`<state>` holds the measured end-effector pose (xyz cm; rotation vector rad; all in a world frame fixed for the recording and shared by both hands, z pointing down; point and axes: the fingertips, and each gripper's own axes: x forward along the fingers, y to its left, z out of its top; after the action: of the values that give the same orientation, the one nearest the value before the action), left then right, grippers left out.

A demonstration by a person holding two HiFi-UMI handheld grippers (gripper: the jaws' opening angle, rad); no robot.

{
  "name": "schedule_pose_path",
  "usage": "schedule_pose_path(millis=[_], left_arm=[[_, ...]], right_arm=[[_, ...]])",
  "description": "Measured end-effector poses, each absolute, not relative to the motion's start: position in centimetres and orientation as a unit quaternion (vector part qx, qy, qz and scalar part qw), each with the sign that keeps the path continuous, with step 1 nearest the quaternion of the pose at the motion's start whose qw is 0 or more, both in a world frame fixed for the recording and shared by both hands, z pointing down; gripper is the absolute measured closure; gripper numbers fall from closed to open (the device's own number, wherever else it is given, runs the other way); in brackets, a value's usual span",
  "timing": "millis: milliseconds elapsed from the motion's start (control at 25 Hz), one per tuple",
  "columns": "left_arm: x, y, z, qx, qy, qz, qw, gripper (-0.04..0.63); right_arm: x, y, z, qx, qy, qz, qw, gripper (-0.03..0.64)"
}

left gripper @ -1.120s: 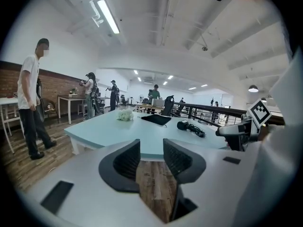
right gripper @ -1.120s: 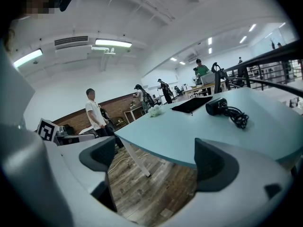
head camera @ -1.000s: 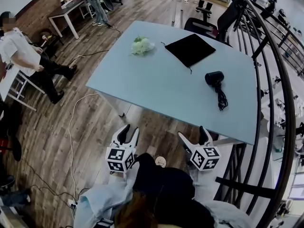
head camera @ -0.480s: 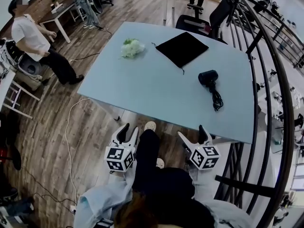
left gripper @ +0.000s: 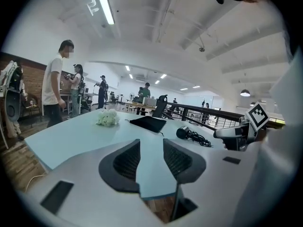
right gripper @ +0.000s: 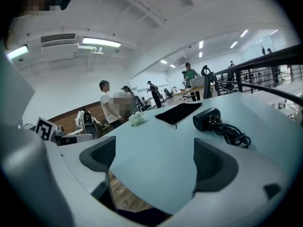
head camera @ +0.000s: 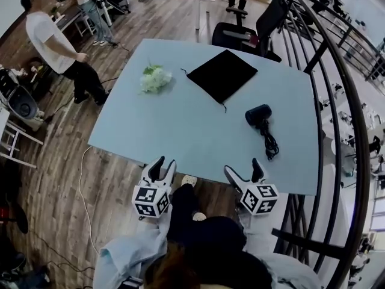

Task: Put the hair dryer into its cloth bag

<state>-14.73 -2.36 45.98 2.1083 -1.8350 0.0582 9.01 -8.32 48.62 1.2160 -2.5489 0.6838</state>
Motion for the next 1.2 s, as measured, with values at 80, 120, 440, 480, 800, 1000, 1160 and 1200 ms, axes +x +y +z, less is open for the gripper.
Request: schedule_pose_path(millis=[80, 120, 440, 480, 800, 1000, 1160, 1200], left_arm=[[-15.4, -4.4, 45.6, 0.746, -0.643, 0.020, 0.172, 0.448], [-15.7, -5.4, 45.4, 0.748, -0.641, 0.020, 0.173, 0.448], [-16.0, -13.2, 45.5, 0.784, -0.592, 0.032, 0.184, 0.448], [-15.8, -14.0, 45.7, 0.790, -0.583, 0.036, 0.186, 0.448], [-14.3, -20.2, 46.8, 0.833, -0.514, 0.056, 0.197, 0.448], [-12.9, -22.6, 47.7, 0.857, -0.467, 0.064, 0.207, 0.448], [-11.8, -23.8, 48.9, 0.868, -0.440, 0.071, 0.217, 0.448], [-11.7, -23.9, 49.2, 0.869, -0.437, 0.072, 0.220, 0.448]], right_arm=[[8.7, -10.3, 48.2, 0.423, -0.868, 0.232, 0.117, 0.101], [8.7, -11.1, 48.0, 0.429, -0.866, 0.231, 0.117, 0.101], [11.3, -16.1, 47.8, 0.499, -0.826, 0.222, 0.136, 0.101], [11.8, -16.6, 47.9, 0.509, -0.820, 0.222, 0.139, 0.101], [14.4, -20.3, 48.6, 0.561, -0.783, 0.198, 0.181, 0.100], [15.1, -22.0, 50.0, 0.557, -0.777, 0.176, 0.233, 0.091], [16.5, -23.8, 51.3, 0.549, -0.773, 0.165, 0.271, 0.084], [16.9, -24.2, 51.6, 0.545, -0.772, 0.164, 0.282, 0.084]])
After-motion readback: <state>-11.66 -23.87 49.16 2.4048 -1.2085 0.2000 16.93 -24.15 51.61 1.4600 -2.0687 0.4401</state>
